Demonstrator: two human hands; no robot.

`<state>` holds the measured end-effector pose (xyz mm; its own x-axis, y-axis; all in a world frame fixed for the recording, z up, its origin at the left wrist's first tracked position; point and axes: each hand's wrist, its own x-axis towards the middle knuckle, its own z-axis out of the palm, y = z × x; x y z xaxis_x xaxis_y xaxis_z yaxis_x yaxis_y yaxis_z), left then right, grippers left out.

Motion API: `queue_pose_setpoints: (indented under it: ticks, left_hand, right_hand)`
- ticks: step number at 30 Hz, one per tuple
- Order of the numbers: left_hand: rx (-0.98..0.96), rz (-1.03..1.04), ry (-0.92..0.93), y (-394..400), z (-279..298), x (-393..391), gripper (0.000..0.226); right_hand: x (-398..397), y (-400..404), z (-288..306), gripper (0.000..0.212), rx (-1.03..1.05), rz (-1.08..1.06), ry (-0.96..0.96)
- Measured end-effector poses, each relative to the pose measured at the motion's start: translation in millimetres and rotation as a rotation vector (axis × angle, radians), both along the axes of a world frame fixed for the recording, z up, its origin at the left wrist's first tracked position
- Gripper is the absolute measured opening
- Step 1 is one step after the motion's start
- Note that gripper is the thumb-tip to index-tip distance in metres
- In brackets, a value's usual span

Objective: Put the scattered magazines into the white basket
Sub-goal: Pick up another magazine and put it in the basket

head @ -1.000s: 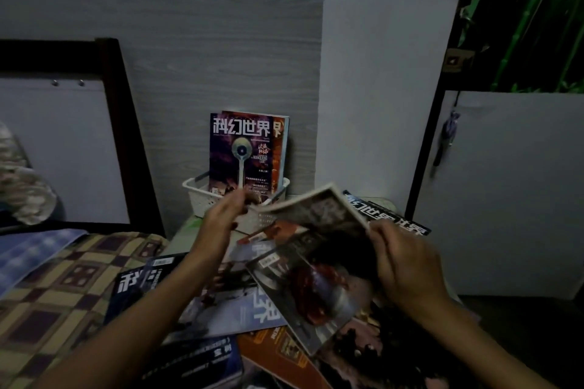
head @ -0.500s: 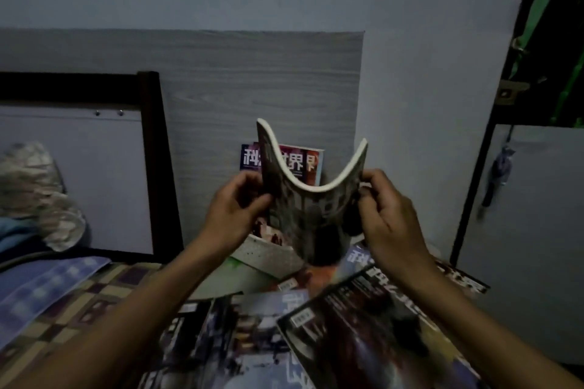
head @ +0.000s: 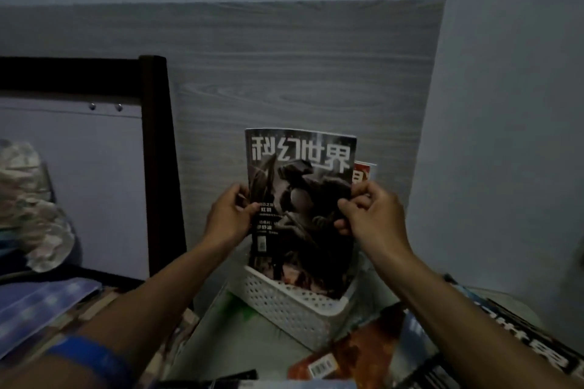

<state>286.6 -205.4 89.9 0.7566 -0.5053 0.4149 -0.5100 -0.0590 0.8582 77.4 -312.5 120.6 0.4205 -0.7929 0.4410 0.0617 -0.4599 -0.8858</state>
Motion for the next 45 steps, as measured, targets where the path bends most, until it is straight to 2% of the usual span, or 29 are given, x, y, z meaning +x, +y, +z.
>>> queue_pose_setpoints:
  ticks: [4, 9, 11, 14, 17, 19, 21, 24, 28, 30, 31, 33, 36, 38, 40, 42, 43, 44, 45]
  left_hand:
    - [0.026, 0.008, -0.018, -15, -17, 16, 0.02]
    - [0.182, 0.009, -0.011, -31, -36, 16, 0.048]
    - [0.259, -0.032, -0.015, -34, -41, 14, 0.061]
    - [0.37, -0.057, -0.09, -30, -41, 13, 0.061]
    - [0.419, -0.133, -0.105, -26, -38, 11, 0.072]
    - [0.475, -0.16, -0.13, -25, -37, 11, 0.082]
    - [0.531, -0.138, -0.159, -25, -38, 12, 0.09]
    - [0.524, -0.065, -0.181, -28, -42, 11, 0.077]
    - [0.62, 0.028, -0.222, -33, -46, 10, 0.046]
    - [0.646, 0.039, -0.232, -32, -44, 7, 0.044]
    - [0.615, 0.059, -0.243, -30, -42, 5, 0.045]
    - [0.437, 0.113, -0.24, -22, -36, -2, 0.05]
    - [0.236, 0.155, -0.306, 8, -37, -26, 0.048]
    - [0.18, 0.088, -0.414, 35, -45, -54, 0.038]
    - [0.151, -0.09, -0.439, 66, -51, -91, 0.021]
    - [0.247, -0.281, -0.451, 93, -52, -131, 0.007]
    - [0.34, -0.361, -0.467, 101, -51, -149, 0.008]
    - [0.45, -0.43, -0.479, 107, -51, -167, 0.02]
    - [0.566, -0.492, -0.48, 109, -51, -181, 0.032]
  right_hand:
    - [6, -9, -28, 0.023, 0.003, -0.01, 0.036]
    - [-4, -23, -47, 0.014, -0.179, -0.322, 0.128]
    - [-6, -32, -53, 0.031, -0.107, -0.364, 0.136]
    - [1, -41, -49, 0.058, 0.13, -0.144, 0.143]
    - [13, -44, -50, 0.064, -0.008, 0.022, 0.253]
    - [16, -39, -51, 0.069, -0.017, 0.116, 0.213]
    - [17, -39, -55, 0.066, -0.033, 0.165, 0.162]
    - [14, -42, -58, 0.061, -0.062, 0.17, 0.165]
    - [9, -46, -56, 0.037, -0.16, 0.171, 0.37]
    - [4, -47, -55, 0.039, -0.104, 0.097, 0.377]
    - [0, -45, -54, 0.044, -0.052, 0.069, 0.381]
    - [-15, -39, -50, 0.058, 0.029, 0.046, 0.428]
    - [-58, -21, -49, 0.069, 0.004, 0.032, 0.544]
    - [-94, -3, -53, 0.059, -0.027, 0.019, 0.533]
    - [-131, 20, -58, 0.039, -0.068, 0.024, 0.517]
    - [-166, 43, -63, 0.021, -0.141, 0.027, 0.593]
    - [-180, 53, -65, 0.013, -0.183, 0.008, 0.661]
    - [-195, 64, -68, 0.005, -0.225, -0.029, 0.741]
    - [-206, 72, -72, 0.008, -0.283, -0.097, 0.841]
